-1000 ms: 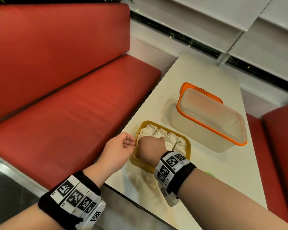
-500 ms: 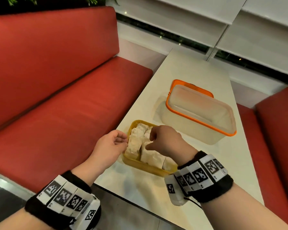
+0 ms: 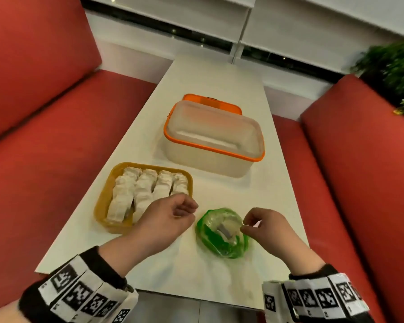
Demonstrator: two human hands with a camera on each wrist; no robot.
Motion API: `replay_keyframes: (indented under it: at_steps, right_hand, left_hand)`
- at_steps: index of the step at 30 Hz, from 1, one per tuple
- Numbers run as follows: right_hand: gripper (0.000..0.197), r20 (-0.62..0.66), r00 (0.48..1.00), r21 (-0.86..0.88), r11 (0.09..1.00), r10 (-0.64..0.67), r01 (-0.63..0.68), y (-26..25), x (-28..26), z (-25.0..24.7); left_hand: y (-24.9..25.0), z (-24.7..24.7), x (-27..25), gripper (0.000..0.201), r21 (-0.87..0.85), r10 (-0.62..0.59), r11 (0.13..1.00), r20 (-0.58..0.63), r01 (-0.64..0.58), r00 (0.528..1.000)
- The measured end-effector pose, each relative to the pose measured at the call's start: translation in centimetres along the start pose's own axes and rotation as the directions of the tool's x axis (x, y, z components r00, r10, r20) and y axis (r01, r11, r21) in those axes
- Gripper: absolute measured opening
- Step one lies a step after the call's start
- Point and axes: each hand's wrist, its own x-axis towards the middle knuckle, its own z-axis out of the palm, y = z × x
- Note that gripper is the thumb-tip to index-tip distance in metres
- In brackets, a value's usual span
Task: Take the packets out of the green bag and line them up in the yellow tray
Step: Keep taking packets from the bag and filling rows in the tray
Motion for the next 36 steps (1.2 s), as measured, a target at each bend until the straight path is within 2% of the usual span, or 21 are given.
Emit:
replay_keyframes:
  at_steps: [2, 4, 6, 8, 12, 17, 21, 25, 29, 32, 34, 36]
  right_hand:
    - [0.017, 0.007, 0.999, -0.028, 0.999, 0.031, -0.031, 1.4, -0.1, 1.2]
    - [0.039, 0.007, 0.997, -0.024, 0.997, 0.076, -0.075, 2.3, 0.0, 2.3]
    - [0.062, 0.036, 0.993, 0.019, 0.993, 0.116, -0.116, 2.6, 0.3, 3.1]
    - [0.072, 0.105, 0.984, 0.047, 0.987, 0.147, -0.153, 2.9, 0.5, 3.6]
    - [0.059, 0.147, 0.978, 0.105, 0.981, 0.146, -0.162, 3.1, 0.8, 4.3]
    - [0.070, 0.205, 0.959, 0.309, 0.917, 0.195, -0.253, 3.4, 1.6, 4.4]
    - [0.076, 0.337, 0.926, 0.477, 0.817, 0.171, -0.325, 3.5, 2.1, 4.1]
    - [0.068, 0.356, 0.924, 0.529, 0.785, 0.139, -0.322, 3.2, 2.5, 4.2]
    - [0.061, 0.405, 0.902, 0.616, 0.684, 0.151, -0.391, 3.1, 2.9, 4.0]
    - [0.063, 0.407, 0.899, 0.639, 0.652, 0.162, -0.407, 3.0, 2.9, 3.7]
    - [0.056, 0.338, 0.926, 0.636, 0.686, 0.165, -0.354, 3.1, 2.7, 3.9]
    - [0.039, 0.157, 0.979, 0.515, 0.834, 0.134, -0.197, 3.6, 2.4, 4.4]
  left_hand:
    - [0.4, 2.6, 0.2, 0.018, 0.096, 0.035, 0.994, 0.118, -0.047, 0.992]
    - [0.5, 4.9, 0.4, 0.021, 0.199, 0.077, 0.973, 0.195, -0.116, 0.978]
    - [0.1, 6.7, 0.7, 0.021, 0.289, 0.087, 0.946, 0.210, -0.147, 0.974]
    - [-0.4, 8.3, 1.0, 0.023, 0.400, 0.074, 0.903, 0.222, -0.160, 0.972]
    - [-0.9, 10.0, 1.7, 0.031, 0.509, 0.035, 0.849, 0.205, -0.138, 0.978]
    - [-1.3, 10.3, 2.5, 0.061, 0.496, -0.043, 0.866, 0.214, -0.070, 0.976]
    - [-1.6, 10.5, 2.9, 0.078, 0.494, -0.071, 0.868, 0.210, -0.043, 0.975]
    - [-2.0, 10.6, 3.0, 0.082, 0.552, -0.106, 0.833, 0.209, -0.027, 0.972]
    - [-1.8, 10.4, 2.8, 0.080, 0.672, -0.081, 0.738, 0.175, -0.060, 0.981]
    - [-1.9, 10.5, 2.7, 0.085, 0.646, -0.086, 0.762, 0.181, -0.053, 0.980]
    - [-2.1, 10.6, 2.5, 0.089, 0.611, -0.097, 0.791, 0.196, -0.044, 0.976]
    - [-2.1, 10.6, 2.5, 0.089, 0.602, -0.100, 0.797, 0.202, -0.043, 0.974]
